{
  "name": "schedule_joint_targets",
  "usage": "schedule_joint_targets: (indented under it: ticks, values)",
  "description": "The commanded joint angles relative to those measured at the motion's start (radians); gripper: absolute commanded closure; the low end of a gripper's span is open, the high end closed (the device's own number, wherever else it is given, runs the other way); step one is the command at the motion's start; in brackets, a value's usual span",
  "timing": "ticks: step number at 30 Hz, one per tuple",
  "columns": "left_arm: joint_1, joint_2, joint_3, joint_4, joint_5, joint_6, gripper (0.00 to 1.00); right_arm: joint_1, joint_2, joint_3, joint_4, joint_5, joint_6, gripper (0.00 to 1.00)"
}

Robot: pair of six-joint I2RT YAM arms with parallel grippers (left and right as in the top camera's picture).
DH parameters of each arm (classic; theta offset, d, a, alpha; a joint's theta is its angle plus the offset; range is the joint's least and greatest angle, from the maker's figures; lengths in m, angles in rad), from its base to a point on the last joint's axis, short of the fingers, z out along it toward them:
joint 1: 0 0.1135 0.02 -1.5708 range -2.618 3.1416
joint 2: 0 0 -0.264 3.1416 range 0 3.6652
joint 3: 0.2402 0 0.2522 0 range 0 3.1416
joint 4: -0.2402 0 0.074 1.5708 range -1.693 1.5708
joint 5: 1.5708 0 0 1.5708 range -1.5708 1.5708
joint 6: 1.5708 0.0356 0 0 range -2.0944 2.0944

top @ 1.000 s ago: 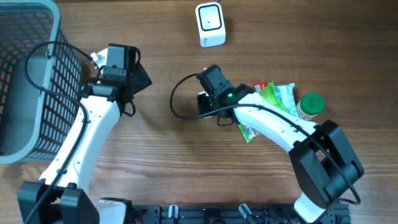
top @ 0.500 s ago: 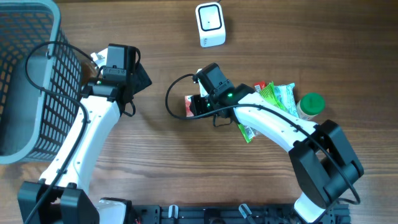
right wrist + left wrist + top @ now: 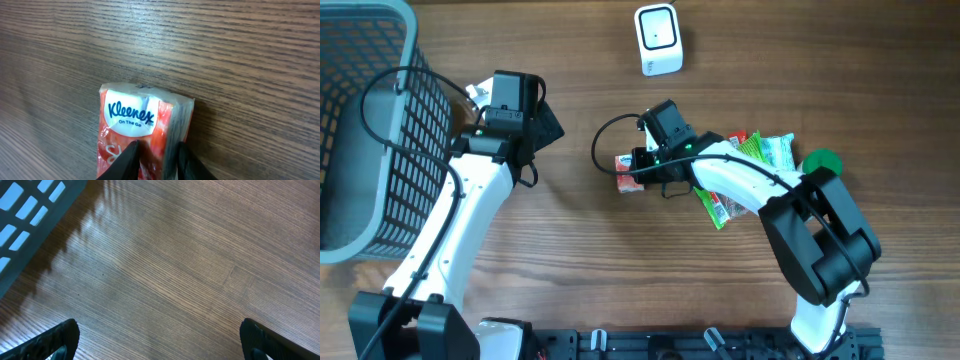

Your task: Scan the item barcode

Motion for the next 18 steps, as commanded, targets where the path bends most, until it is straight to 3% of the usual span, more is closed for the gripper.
schedule_joint_targets:
  ticks: [1, 10, 18]
  values:
    - [0.004, 0.001, -0.003, 0.0, 0.001, 0.002, 0.0, 0.001, 0.027, -0.002, 0.003, -0.019, 0.02, 0.75]
    - [0.004, 0.001, -0.003, 0.0, 0.001, 0.002, 0.0, 0.001, -0.065, 0.002, 0.036, -0.011, -0.006, 0.68]
    - [0.004, 0.001, -0.003, 0.0, 0.001, 0.002, 0.0, 0.001, -0.051, 0.002, 0.001, 0.023, -0.007, 0.68]
